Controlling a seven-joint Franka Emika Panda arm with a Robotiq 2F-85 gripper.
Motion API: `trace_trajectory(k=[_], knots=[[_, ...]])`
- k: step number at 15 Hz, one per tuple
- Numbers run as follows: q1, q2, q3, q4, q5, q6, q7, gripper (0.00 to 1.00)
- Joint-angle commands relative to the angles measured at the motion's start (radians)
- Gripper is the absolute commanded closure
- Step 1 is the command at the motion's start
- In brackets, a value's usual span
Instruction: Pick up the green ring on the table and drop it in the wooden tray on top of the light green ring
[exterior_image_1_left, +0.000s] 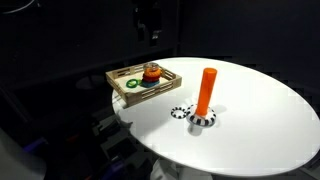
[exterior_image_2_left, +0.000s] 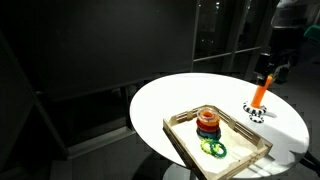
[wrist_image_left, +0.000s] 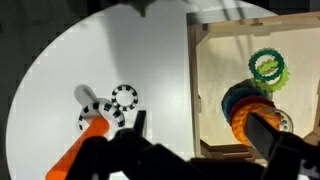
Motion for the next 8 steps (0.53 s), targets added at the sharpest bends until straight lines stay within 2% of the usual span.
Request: trace_trajectory(k=[1,4,8], knots=[[-0.029,-0.055,-0.007,0.013,-0.013,-0.083,0.000,0.00],[-0.034,-0.058,-0.019,0.010,0.022,-0.080,-0.038,0.00],[-0.036,-0.050,-0.008,0.004,0.006,-0.063,-0.011,0.00]])
